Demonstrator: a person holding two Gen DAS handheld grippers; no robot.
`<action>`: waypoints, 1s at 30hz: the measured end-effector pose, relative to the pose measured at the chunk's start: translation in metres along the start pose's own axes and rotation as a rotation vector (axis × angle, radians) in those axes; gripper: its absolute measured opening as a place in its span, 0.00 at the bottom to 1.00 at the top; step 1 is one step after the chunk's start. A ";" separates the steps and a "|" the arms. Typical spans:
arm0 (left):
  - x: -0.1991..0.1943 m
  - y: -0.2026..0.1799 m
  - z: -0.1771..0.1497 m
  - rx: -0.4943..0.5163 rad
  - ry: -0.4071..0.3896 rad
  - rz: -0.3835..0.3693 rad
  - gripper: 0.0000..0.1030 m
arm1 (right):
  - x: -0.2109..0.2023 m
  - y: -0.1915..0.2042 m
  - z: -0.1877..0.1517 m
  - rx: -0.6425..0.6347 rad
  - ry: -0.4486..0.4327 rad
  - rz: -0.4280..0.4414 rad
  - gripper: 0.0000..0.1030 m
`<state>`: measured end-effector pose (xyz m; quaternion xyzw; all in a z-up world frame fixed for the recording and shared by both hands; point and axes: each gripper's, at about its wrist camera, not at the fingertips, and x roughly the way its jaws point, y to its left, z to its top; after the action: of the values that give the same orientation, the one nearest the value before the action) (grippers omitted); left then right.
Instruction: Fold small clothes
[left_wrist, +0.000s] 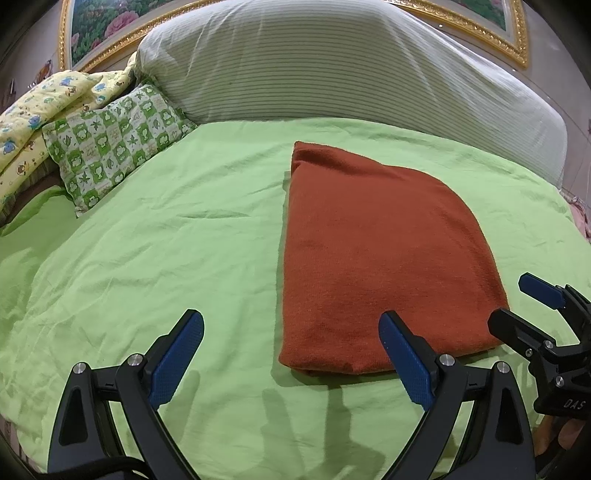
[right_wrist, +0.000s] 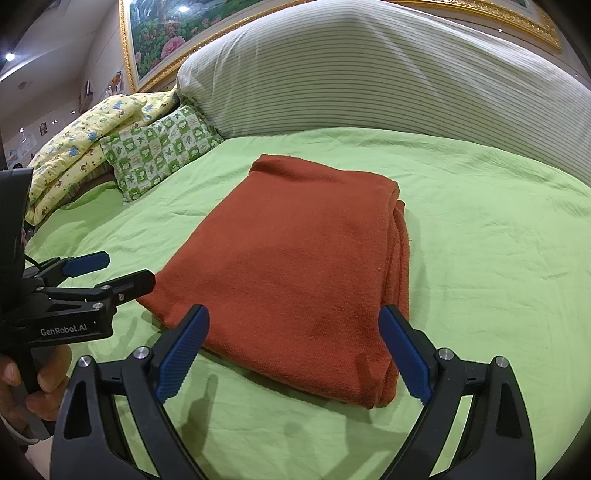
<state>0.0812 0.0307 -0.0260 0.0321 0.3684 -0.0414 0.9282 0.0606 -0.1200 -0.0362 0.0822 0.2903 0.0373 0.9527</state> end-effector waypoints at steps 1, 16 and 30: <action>0.000 0.000 0.000 -0.001 0.001 -0.004 0.93 | 0.000 0.001 0.000 0.000 0.000 0.000 0.90; 0.003 0.001 0.002 -0.002 0.003 0.015 0.93 | 0.000 0.002 0.001 0.003 -0.001 0.001 0.90; 0.000 -0.001 0.004 0.004 -0.011 0.030 0.93 | -0.002 -0.001 0.006 0.001 -0.004 0.006 0.91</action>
<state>0.0839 0.0292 -0.0237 0.0392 0.3626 -0.0285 0.9307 0.0618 -0.1220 -0.0306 0.0838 0.2883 0.0400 0.9530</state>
